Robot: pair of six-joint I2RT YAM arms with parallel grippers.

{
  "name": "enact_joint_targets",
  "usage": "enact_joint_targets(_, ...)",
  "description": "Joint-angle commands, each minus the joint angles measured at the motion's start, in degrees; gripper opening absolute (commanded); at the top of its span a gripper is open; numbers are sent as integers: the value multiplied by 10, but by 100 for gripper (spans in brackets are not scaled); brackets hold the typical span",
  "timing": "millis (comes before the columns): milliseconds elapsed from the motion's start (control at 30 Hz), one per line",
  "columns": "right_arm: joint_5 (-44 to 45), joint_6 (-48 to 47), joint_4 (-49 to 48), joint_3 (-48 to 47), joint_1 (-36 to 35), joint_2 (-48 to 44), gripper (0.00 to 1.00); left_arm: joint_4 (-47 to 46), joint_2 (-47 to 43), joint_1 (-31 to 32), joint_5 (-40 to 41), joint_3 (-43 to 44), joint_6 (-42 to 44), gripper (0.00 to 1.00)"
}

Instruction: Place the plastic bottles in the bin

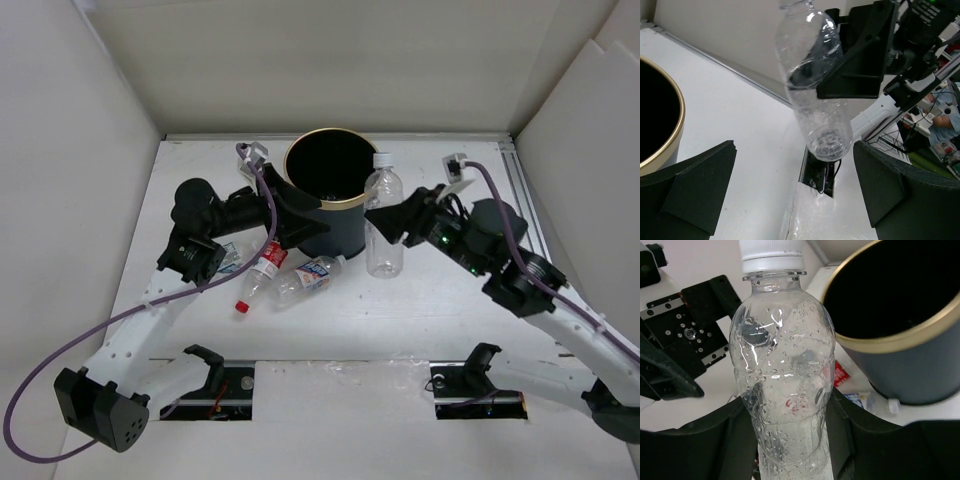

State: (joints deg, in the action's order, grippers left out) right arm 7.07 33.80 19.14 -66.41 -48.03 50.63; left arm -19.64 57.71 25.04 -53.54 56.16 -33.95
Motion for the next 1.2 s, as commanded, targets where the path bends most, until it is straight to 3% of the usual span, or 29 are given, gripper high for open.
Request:
enact_joint_targets(0,-78,-43,-124,-35,-1,38,0,-75,-3,1,-39,2,-15,100)
enact_joint_targets(433,-225,-2,-302,-89,-1,145,0,-88,18,1,-39,-9,-26,100)
enact_joint_targets(867,-295,79,-499,-89,-1,249,0,-190,29,1,-68,-14,-103,98)
enact_joint_targets(900,-303,79,-507,-95,-1,255,0,-190,35,1,-68,-8,-103,92)
enact_joint_targets(933,-303,85,-507,-100,-1,261,1,-190,35,1,-68,-8,-103,66)
enact_joint_targets(1000,-309,85,-507,-121,-1,278,4,-190,35,1,-63,-1,-103,36)
enact_joint_targets(1067,-314,85,-507,-128,-1,285,15,-190,40,1,-35,4,-103,16)
enact_joint_targets(1100,-314,85,-507,-128,-1,279,34,-190,49,1,-25,11,-103,9)
enact_joint_targets(1133,-307,85,-507,-114,5,269,91,-177,49,1,4,25,-97,6)
enact_joint_targets(1167,-277,78,-489,-104,18,256,100,-145,60,1,28,42,-56,4)
